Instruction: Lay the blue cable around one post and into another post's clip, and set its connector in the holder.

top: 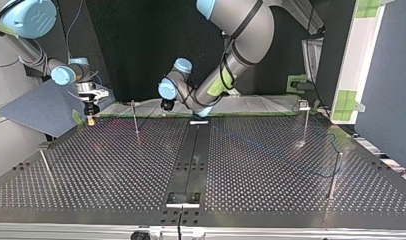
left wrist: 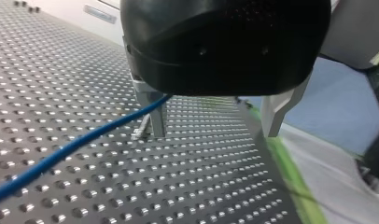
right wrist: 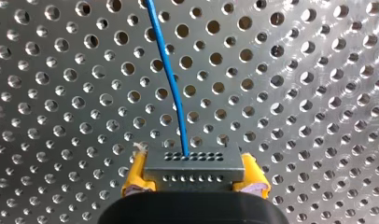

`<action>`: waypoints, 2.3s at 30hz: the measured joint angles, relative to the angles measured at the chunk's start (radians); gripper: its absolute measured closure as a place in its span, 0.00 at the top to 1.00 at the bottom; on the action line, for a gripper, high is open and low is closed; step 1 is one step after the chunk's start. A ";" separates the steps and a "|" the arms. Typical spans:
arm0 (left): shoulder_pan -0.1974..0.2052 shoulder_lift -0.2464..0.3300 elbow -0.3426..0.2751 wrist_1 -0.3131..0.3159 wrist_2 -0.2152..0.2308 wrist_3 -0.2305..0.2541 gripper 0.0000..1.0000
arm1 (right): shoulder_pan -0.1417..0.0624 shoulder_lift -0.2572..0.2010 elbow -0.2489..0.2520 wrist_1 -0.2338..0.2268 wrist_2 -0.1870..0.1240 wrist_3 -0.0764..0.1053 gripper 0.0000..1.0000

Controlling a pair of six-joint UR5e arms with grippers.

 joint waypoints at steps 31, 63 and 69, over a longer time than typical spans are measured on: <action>-0.092 0.108 -0.099 -0.008 0.049 0.016 1.00 | 0.006 0.001 0.001 0.029 -0.001 -0.006 0.00; -0.123 0.107 -0.101 0.023 0.032 -0.075 1.00 | 0.008 0.001 0.000 0.027 -0.001 -0.006 0.00; -0.124 0.108 -0.101 0.023 0.029 -0.075 1.00 | 0.009 0.001 0.000 0.028 -0.001 -0.006 0.00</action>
